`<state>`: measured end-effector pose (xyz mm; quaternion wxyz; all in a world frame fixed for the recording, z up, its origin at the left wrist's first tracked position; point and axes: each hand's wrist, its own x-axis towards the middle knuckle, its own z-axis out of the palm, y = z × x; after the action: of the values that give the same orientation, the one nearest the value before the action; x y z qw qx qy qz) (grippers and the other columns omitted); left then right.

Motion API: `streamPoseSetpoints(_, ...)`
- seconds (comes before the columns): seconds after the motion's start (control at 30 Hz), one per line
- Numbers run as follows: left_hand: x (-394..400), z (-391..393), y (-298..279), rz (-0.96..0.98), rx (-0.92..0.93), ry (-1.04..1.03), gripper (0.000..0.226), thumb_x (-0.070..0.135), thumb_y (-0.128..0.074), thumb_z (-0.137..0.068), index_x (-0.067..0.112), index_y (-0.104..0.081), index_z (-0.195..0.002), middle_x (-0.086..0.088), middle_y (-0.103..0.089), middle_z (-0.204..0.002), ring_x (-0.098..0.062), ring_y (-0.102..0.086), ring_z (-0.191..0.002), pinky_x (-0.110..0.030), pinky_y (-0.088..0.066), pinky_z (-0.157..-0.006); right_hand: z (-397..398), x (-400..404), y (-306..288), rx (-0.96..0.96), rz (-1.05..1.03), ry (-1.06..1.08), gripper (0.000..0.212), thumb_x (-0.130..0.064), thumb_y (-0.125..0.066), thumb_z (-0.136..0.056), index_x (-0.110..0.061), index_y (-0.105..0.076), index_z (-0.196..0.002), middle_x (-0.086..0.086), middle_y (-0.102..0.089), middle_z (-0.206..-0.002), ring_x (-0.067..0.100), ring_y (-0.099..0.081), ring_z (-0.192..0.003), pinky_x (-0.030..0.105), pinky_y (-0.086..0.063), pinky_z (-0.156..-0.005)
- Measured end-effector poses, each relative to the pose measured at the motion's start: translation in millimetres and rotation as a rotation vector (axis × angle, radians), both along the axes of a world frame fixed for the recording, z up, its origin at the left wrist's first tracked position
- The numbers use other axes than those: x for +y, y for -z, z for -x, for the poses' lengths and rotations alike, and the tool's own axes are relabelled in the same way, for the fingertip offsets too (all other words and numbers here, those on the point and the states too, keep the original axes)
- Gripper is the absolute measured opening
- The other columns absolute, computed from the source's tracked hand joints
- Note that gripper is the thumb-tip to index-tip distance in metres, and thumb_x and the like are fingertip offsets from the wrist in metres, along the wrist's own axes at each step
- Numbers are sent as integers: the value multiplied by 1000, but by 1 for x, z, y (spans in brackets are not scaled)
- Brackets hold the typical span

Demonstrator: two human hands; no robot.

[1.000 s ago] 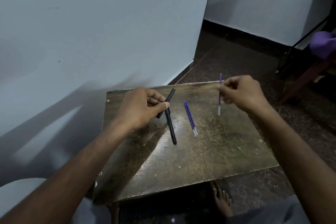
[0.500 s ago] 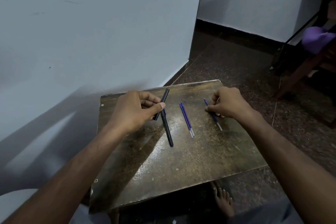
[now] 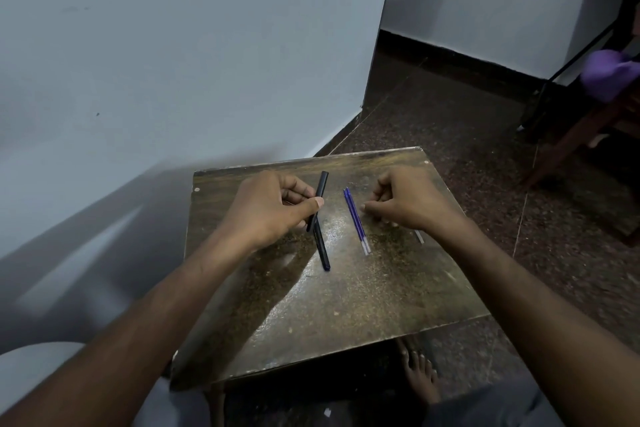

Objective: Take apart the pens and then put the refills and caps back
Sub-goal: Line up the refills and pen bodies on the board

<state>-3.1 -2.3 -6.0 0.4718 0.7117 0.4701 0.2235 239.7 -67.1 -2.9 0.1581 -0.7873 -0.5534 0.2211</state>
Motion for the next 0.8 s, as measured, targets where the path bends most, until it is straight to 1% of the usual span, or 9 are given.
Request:
streamPoseSetpoints(0.13,1,1,-1,-14,0,2,16,33,-89,-90,25,-82,-102,7,-83,-86,-4,-81,-66,-10,-57,-58,6,4,5,19,8,-6,16,-21,-89,-90,-9,-81,-82,-5,-76,-66,-8,-61,-43,7,-43,-49)
streamPoseSetpoints(0.27,1,0,-2,-20,2,10,15,34,-89,-90,26,-82,-101,9,-83,-85,-4,-81,-64,-9,-56,-57,4,6,7,2,5,-13,16,-20,-88,-90,-7,-82,-83,-11,-66,-60,-10,-54,-54,7,-42,-61)
streamPoseSetpoints(0.37,2,1,-2,-25,-6,3,13,34,-89,-90,26,-82,-99,8,-84,-84,-4,-80,-63,-8,-55,-55,3,7,8,-60,-4,-21,11,-16,-86,-89,-8,-82,-82,-11,-67,-61,-9,-59,-53,4,-39,-57)
streamPoseSetpoints(0.5,2,2,-2,-23,-5,0,14,35,-90,-89,28,-82,-97,9,-84,-83,-4,-80,-64,-7,-54,-55,0,5,8,-140,-64,7,10,-13,-84,-88,-7,-81,-81,0,-78,-75,5,-66,-66,6,-39,-54)
streamPoseSetpoints(0.57,2,2,-2,-20,-5,1,15,36,-89,-89,27,-82,-99,10,-84,-83,-4,-81,-65,-9,-56,-56,0,5,9,-112,-50,3,14,-17,-88,-87,-8,-81,-79,-3,-76,-71,0,-63,-63,6,-39,-53)
streamPoseSetpoints(0.6,2,2,-3,-18,-7,1,15,36,-89,-89,27,-82,-99,10,-84,-84,-4,-81,-66,-10,-57,-57,1,5,9,-102,-41,-3,16,-20,-89,-86,-9,-81,-78,-5,-75,-69,-2,-61,-63,7,-38,-55)
streamPoseSetpoints(0.67,2,2,-4,-17,-8,-1,16,36,-89,-89,27,-82,-100,10,-84,-85,-4,-81,-66,-11,-58,-58,4,6,9,-97,-32,-11,18,-24,-91,-85,-11,-81,-78,-6,-73,-69,-2,-58,-67,18,-45,-62)
streamPoseSetpoints(0.73,2,2,-4,-16,-8,-2,15,35,-89,-89,27,-82,-99,9,-84,-85,-4,-81,-66,-10,-58,-58,6,6,8,-104,-29,-8,16,-21,-90,-86,-10,-81,-79,-6,-71,-68,-2,-57,-68,26,-53,-76)
streamPoseSetpoints(0.8,2,2,-5,-9,-11,-1,15,34,-89,-90,26,-82,-101,9,-84,-86,-3,-81,-66,-10,-57,-57,5,5,7,-136,-28,2,12,-13,-85,-88,-4,-81,-83,1,-75,-72,6,-65,-71,31,-58,-89)
